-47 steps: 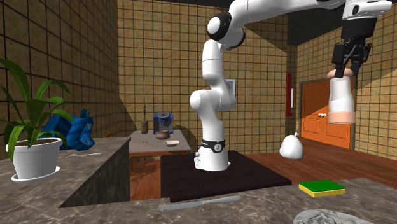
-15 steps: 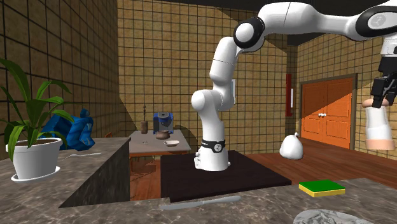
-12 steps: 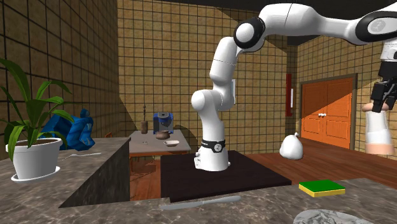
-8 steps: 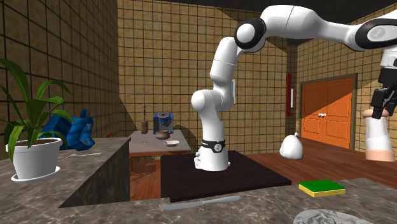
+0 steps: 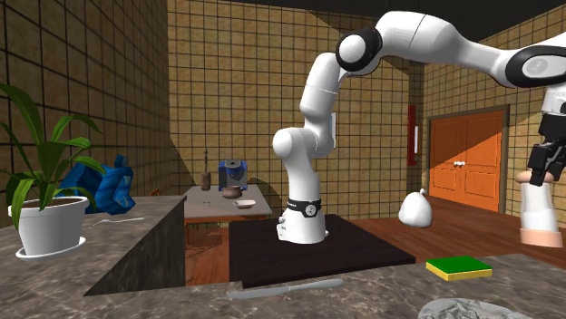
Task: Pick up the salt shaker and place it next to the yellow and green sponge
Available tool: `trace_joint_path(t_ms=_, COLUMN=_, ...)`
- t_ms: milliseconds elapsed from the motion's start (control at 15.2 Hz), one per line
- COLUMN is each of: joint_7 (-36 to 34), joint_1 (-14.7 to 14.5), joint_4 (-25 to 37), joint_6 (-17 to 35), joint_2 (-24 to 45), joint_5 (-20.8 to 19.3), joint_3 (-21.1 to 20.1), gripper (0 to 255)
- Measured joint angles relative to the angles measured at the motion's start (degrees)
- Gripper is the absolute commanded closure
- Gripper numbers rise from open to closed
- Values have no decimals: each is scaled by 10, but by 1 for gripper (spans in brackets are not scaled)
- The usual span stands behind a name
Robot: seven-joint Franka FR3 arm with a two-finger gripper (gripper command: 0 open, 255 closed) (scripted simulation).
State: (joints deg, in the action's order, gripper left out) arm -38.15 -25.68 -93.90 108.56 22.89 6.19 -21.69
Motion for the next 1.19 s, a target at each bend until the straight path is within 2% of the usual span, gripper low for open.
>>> trace_joint_path(t_ms=792, joint_7=9, joint_1=-5, joint_4=-45, joint_6=81, joint_2=39, joint_5=-9, joint_3=6, gripper=255)
trace_joint_path(t_ms=1188, joint_7=9, joint_1=-6, joint_4=-49, joint_6=89, joint_2=43, joint_5=-10, joint_3=6, gripper=255)
